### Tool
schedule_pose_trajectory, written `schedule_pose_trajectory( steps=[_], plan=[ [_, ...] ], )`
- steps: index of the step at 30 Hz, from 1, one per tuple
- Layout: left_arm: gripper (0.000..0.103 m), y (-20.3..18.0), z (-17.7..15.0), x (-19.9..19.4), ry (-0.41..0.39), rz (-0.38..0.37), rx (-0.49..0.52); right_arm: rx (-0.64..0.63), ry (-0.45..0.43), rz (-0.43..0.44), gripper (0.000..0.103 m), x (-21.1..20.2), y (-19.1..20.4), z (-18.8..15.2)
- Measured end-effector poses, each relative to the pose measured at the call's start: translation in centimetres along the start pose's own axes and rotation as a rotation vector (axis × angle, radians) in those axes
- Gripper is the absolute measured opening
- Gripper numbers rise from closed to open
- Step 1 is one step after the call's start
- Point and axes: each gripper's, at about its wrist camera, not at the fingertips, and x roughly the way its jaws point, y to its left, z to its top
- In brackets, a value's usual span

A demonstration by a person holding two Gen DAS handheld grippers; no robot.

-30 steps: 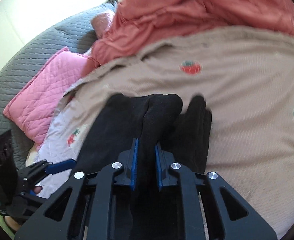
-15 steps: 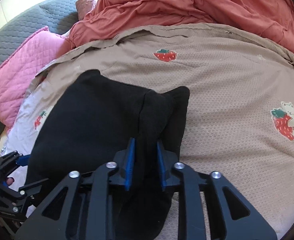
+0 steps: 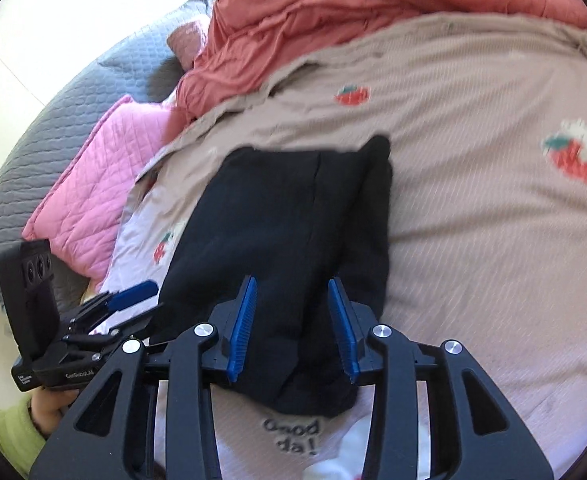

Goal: Fold small clothes

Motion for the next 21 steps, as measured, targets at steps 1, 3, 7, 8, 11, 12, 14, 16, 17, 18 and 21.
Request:
schedule_pose_trajectory(
  steps=[1,3,7,8,11,12,14,16,17,18,21],
  plan=[
    [0.075,0.0,-0.1,0.1,0.007,0.002,0.003,0.012,0.010,-0.009,0.037,0.5,0.0,-0.3],
    [0.075,-0.1,-0.5,0.3,0.027,0.007,0.009,0.049,0.027,-0.019,0.026,1.4,-0.4,-0.9],
    [0.075,0.2,-1.0,0.7,0.055,0.004,-0.007,0.028,0.002,-0.048,0.009,0.7,0.4,-1.8],
    [0.075,0.3,-1.0,0.8,0.059,0.005,-0.009,0.009,-0.007,-0.068,0.009,0.3,0.9,-1.9],
    [0.076,0.8,-1.2,1.5,0.080,0.009,-0.032,-0.012,0.015,-0.184,0.007,0.2,1.0,-2.7],
    [0.075,1.1,-1.4,1.9,0.096,-0.001,-0.051,-0.010,0.028,-0.217,0.007,0.6,0.8,-3.1],
    [0.075,1.5,-1.7,2.1,0.109,-0.012,-0.074,0.034,0.068,-0.253,0.004,1.4,-0.2,-3.7],
    [0.075,1.6,-1.7,2.0,0.106,-0.019,-0.088,0.083,0.076,-0.256,0.001,1.7,-1.1,-4.0],
    [0.075,1.6,-1.6,1.9,0.100,-0.020,-0.087,0.108,0.072,-0.249,0.001,1.5,-1.2,-4.0],
    [0.075,1.5,-1.5,1.7,0.093,-0.016,-0.080,0.116,0.069,-0.244,0.001,1.3,-1.1,-3.9],
    [0.076,1.3,-1.3,1.2,0.081,-0.009,-0.058,0.041,0.075,-0.273,0.002,1.3,-0.2,-4.0]
  ],
)
